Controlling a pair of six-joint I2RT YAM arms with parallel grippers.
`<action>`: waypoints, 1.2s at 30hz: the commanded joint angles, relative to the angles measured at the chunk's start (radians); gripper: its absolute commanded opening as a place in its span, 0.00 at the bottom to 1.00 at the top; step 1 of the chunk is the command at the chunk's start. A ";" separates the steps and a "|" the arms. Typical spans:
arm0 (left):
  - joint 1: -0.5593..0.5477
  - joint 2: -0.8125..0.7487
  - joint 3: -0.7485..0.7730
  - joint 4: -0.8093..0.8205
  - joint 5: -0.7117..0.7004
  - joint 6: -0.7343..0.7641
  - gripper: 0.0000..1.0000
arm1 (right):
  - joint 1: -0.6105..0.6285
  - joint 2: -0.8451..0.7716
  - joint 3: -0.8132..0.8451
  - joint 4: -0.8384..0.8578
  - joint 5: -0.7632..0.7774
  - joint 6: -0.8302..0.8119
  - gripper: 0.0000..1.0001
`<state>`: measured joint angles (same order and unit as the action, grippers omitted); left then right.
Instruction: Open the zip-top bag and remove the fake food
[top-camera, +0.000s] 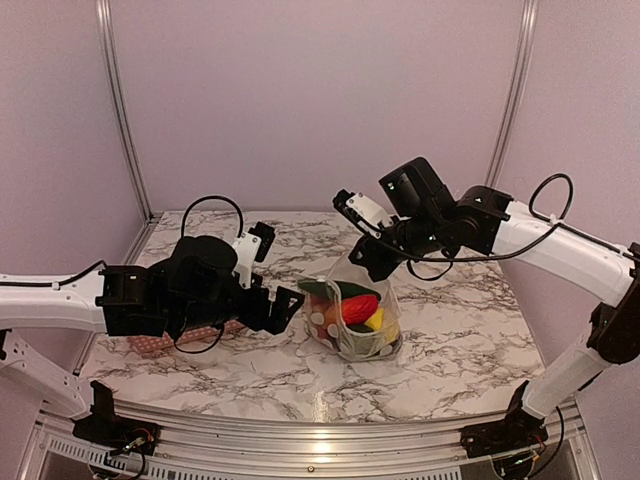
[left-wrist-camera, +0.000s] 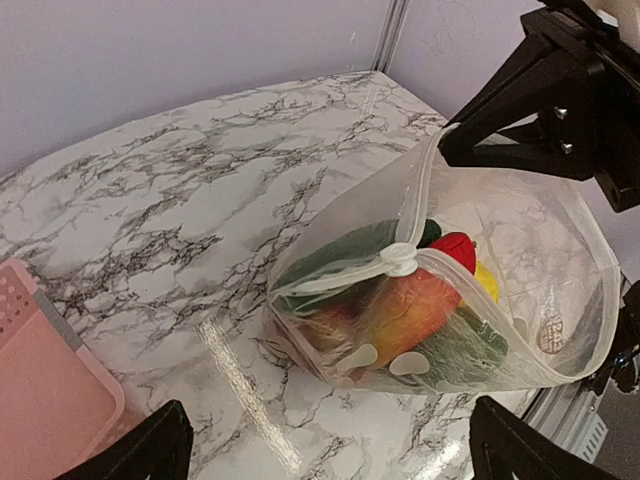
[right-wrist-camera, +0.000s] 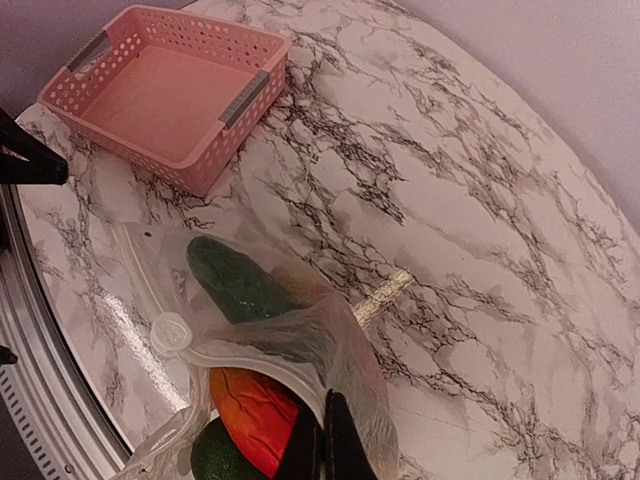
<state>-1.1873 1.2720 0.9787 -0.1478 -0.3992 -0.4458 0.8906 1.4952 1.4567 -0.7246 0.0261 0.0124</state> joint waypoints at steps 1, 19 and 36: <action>0.004 -0.027 0.046 0.078 0.043 0.443 0.99 | -0.016 0.004 0.033 0.020 -0.098 -0.032 0.00; 0.060 0.202 0.267 -0.124 0.289 0.973 0.57 | -0.018 0.004 -0.004 0.017 -0.271 -0.017 0.00; 0.077 0.242 0.268 -0.152 0.245 1.107 0.23 | -0.036 -0.028 -0.041 -0.004 -0.284 -0.060 0.00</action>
<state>-1.1236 1.5162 1.2427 -0.2687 -0.1364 0.6247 0.8700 1.4994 1.4265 -0.7261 -0.2462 -0.0269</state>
